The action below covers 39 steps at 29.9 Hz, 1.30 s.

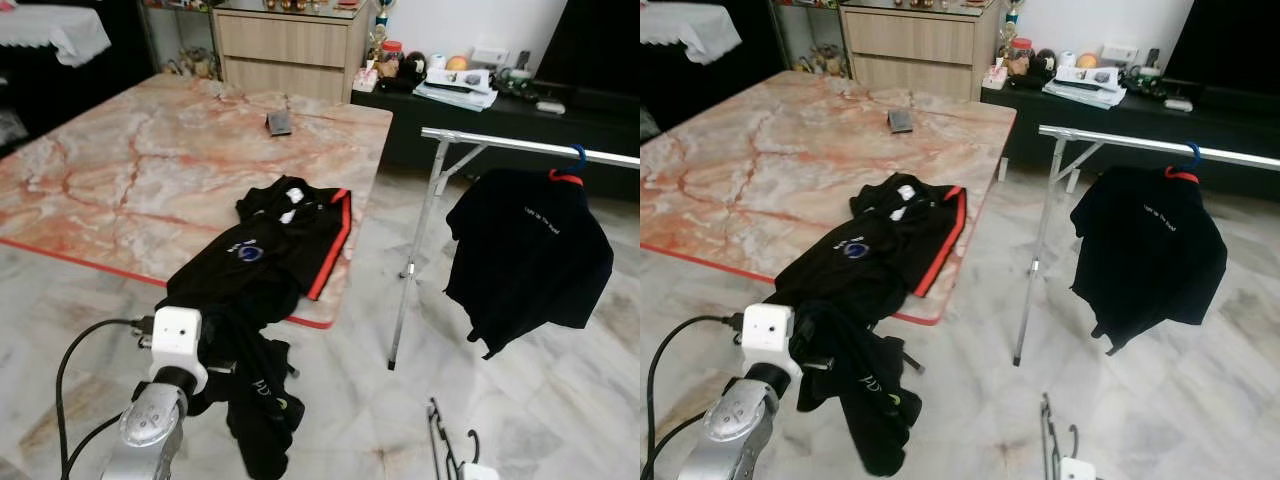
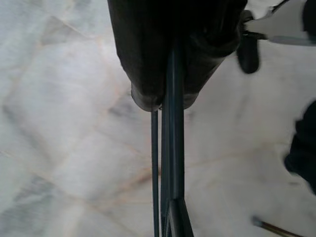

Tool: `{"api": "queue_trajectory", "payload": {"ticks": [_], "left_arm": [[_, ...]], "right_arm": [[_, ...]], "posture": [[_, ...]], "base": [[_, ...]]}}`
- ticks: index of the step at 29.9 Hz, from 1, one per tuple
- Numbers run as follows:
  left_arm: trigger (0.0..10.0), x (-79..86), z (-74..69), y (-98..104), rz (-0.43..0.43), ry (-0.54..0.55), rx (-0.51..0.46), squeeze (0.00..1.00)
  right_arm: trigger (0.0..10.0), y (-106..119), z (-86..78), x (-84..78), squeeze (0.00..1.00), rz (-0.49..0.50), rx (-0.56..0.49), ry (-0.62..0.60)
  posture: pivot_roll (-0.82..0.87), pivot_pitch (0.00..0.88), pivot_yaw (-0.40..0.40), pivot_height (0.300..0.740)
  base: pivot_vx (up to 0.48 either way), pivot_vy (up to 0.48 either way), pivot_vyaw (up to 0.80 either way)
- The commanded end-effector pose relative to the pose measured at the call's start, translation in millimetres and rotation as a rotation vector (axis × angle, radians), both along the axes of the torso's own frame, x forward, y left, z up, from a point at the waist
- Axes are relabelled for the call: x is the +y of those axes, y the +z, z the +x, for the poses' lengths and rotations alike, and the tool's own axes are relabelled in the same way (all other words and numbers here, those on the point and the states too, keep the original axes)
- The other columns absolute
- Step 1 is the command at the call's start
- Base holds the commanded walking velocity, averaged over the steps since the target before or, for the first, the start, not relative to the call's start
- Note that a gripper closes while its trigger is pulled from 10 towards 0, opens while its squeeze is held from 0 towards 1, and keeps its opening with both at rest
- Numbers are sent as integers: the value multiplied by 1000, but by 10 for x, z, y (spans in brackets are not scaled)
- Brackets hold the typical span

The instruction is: Hang hanger

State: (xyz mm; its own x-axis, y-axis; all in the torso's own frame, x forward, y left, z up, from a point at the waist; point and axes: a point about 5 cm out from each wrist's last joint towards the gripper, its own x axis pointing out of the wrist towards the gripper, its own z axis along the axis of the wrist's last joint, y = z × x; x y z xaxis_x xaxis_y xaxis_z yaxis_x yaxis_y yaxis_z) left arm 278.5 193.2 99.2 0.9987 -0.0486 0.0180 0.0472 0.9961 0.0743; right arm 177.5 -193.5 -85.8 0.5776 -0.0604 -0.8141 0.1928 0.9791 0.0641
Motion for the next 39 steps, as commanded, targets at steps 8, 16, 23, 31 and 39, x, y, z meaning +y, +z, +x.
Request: {"api": "queue_trajectory", "payload": {"ticks": [8, 16, 23, 31, 39], "left_arm": [[10000, -109, 8, 277, -33, -69, -122, 0], [10000, -154, 7, 348, -22, -94, -137, 0], [10000, -151, 79, 635, -17, -100, -222, 0], [10000, -184, 186, 878, 2, -125, -287, 0], [10000, 29, 130, 725, 9, -67, -225, 0]], "right_arm": [[10000, 1, 0, -8, 0, -19, 1, -6], [10000, 9, 8, -33, 0, -34, -7, -21], [10000, 22, 16, -84, 0, -58, -15, -38], [10000, 20, 13, -81, 0, -59, -13, -34], [10000, 24, 27, -53, 0, -57, -22, -25]], "posture": [[103, 50, -25, 740], [104, 48, -23, 740], [111, 48, -25, 740], [109, 46, -23, 740], [108, 44, -23, 740]], "base": [[0, 0, 0], [0, 0, 0], [0, 0, 0], [0, 0, 0], [0, 0, 0]]}}
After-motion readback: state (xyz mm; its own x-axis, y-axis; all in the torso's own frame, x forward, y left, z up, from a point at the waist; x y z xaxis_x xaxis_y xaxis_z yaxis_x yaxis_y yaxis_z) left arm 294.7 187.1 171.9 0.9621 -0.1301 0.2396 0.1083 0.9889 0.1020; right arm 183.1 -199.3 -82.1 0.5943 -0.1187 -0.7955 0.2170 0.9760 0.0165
